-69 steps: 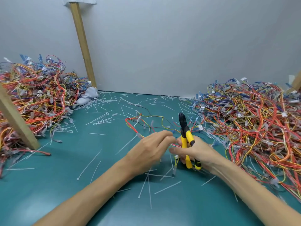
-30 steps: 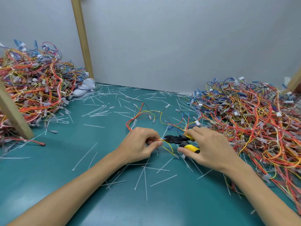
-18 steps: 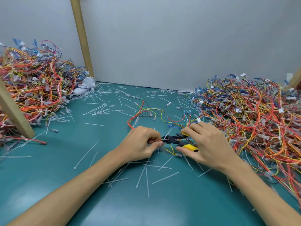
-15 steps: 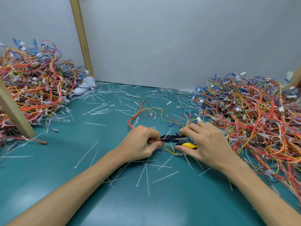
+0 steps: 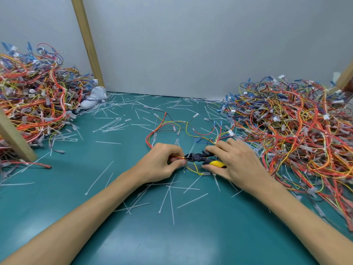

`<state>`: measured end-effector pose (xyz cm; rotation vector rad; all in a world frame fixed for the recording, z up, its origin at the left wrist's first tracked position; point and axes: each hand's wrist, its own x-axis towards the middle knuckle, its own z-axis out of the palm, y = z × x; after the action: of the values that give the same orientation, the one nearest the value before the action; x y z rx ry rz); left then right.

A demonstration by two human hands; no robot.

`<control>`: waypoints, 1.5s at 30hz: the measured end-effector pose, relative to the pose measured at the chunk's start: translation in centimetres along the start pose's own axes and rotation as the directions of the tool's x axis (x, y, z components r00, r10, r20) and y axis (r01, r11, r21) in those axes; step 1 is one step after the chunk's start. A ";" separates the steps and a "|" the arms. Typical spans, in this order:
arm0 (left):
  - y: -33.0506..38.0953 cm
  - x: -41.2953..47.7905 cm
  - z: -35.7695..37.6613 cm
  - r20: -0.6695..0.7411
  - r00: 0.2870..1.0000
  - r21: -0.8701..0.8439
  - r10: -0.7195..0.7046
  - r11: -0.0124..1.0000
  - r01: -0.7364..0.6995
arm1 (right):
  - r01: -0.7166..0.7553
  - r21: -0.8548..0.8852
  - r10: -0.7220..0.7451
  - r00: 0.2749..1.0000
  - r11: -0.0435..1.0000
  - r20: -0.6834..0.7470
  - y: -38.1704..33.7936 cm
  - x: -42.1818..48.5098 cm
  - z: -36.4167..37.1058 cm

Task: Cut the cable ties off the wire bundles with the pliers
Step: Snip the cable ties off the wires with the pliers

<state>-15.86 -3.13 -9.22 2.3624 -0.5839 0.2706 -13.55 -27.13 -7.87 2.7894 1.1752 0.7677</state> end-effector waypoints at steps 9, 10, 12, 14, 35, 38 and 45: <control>-0.3 -0.2 0.3 -0.077 0.996 0.029 0.051 0.998 -0.049 | -0.064 0.077 0.052 0.987 0.995 0.151 -0.6 -0.1 -0.6; -0.4 -0.3 0.3 -0.076 0.994 0.058 0.079 0.996 -0.074 | -0.088 0.091 0.068 0.976 0.992 0.206 -0.6 -0.1 -0.7; -0.3 -0.4 0.5 -0.062 0.987 0.146 0.152 0.979 -0.141 | -0.080 0.112 0.052 0.970 0.990 0.239 -0.3 -0.2 -0.6; -0.1 -0.4 0.6 -0.057 0.975 0.212 0.214 0.957 -0.198 | -0.084 0.163 0.041 0.967 0.983 0.250 0.2 -0.2 -0.8; -0.3 -0.1 0.9 0.042 0.997 -0.101 -0.058 0.993 0.062 | -0.092 0.129 0.075 0.988 0.987 0.132 0.7 -0.7 -0.2; -0.3 -0.1 1.0 0.045 0.996 -0.093 -0.072 0.993 0.076 | -0.058 0.098 0.051 0.996 0.994 0.072 0.7 -0.7 0.2; -0.4 -0.2 1.0 0.032 0.997 -0.049 -0.067 0.996 0.069 | -0.015 0.044 0.015 1.000 0.999 -0.001 0.5 -0.6 0.5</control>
<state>-15.79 -3.49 -10.25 2.3363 -0.5172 0.1879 -13.37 -27.78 -8.50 2.8368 1.1876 0.7544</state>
